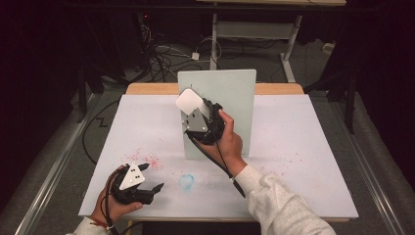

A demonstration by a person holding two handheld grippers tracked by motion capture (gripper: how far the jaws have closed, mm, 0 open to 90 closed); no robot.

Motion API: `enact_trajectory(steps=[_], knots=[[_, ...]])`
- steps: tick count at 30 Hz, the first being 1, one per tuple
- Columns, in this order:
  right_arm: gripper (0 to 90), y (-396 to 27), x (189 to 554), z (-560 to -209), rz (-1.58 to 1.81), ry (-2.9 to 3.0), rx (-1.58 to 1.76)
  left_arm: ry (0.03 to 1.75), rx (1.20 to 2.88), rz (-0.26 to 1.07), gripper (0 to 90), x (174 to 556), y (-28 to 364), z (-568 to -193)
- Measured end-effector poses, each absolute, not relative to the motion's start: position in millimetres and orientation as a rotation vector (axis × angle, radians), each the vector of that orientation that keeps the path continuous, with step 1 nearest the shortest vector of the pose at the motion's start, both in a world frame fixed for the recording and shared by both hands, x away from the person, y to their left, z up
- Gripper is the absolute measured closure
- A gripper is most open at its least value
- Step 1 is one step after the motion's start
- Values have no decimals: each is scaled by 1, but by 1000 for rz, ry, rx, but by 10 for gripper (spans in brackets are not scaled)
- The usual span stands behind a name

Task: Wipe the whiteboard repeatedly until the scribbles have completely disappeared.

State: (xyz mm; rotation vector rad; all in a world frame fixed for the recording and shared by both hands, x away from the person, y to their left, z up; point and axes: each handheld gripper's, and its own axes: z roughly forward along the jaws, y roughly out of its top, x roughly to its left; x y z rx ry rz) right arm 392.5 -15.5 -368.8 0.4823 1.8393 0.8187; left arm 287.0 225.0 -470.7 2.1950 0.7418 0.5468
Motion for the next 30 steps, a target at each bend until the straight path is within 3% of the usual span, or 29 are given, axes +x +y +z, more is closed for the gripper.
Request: enact_trajectory(steps=[14,30], knots=[[308,-26,407,-331,862,1768,580,746,2194,533,183,288,225,-471],[308,-1,389,-375,744,1853,415,744,2191,532,182,288,225,-471]])
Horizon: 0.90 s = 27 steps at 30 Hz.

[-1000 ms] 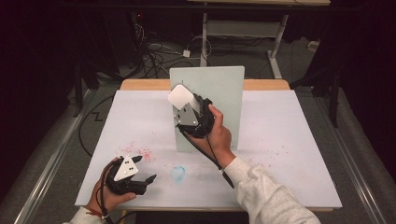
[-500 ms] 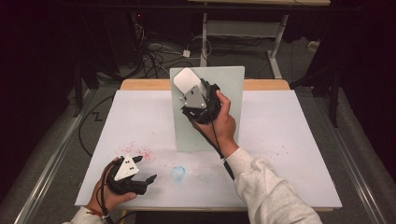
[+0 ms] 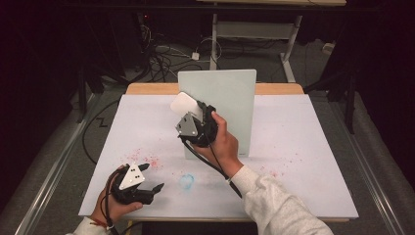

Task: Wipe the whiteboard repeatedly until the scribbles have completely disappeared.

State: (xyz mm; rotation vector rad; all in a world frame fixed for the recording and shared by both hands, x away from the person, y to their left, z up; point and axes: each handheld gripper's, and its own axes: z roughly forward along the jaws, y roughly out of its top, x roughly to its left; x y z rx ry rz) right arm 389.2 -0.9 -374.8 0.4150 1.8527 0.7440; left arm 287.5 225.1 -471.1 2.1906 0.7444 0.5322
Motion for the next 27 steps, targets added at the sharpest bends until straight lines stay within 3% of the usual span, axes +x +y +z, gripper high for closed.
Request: enact_trajectory(steps=[10,19,27], knots=[[307,-21,401,-348,791,1786,527,745,2191,531,182,287,225,-471],[308,-5,391,-371,736,1817,440,744,2195,530,182,288,225,-472],[307,-27,402,-345,769,1775,524,746,2194,529,182,287,225,-472]])
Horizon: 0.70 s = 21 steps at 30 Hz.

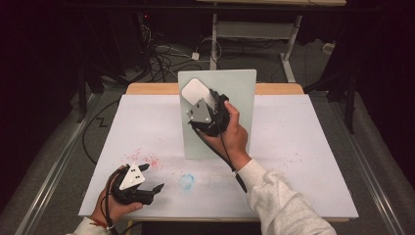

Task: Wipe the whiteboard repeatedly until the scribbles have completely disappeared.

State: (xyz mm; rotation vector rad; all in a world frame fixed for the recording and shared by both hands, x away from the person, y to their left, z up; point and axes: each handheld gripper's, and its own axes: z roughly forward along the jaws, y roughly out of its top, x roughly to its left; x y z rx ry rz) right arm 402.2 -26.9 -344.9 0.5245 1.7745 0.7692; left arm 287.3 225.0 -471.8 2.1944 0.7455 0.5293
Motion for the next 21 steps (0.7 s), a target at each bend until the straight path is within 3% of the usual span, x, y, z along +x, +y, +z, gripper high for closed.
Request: enact_trajectory(steps=[9,21], knots=[[307,-48,410,-328,805,1714,622,743,2200,530,182,288,224,-472],[308,-29,395,-364,746,1782,498,743,2198,528,182,287,224,-472]])
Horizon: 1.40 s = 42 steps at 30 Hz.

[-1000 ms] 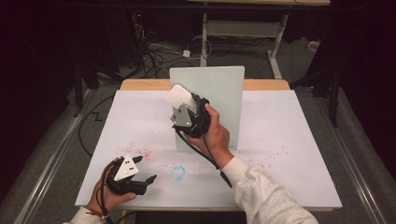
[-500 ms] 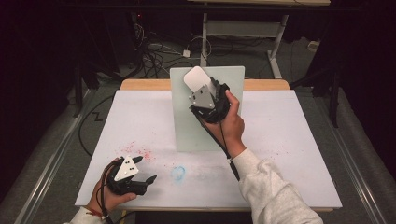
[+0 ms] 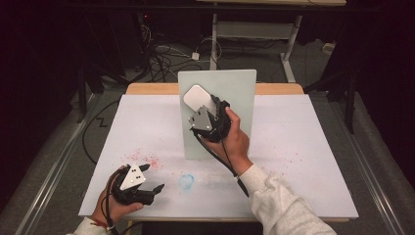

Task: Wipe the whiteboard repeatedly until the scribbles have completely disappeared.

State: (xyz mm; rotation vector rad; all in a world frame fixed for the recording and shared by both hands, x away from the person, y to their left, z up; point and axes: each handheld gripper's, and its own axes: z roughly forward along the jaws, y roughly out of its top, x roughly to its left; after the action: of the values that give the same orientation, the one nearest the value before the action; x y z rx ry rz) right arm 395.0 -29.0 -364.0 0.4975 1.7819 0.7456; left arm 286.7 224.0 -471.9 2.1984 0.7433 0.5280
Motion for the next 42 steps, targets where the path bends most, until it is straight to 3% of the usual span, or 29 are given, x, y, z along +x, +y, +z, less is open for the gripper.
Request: enact_trajectory(steps=[21,42], knots=[[308,-143,410,-334,845,1631,822,750,2199,530,182,287,223,-473],[308,-180,385,-345,980,1693,821,744,2212,543,182,287,222,-473]])
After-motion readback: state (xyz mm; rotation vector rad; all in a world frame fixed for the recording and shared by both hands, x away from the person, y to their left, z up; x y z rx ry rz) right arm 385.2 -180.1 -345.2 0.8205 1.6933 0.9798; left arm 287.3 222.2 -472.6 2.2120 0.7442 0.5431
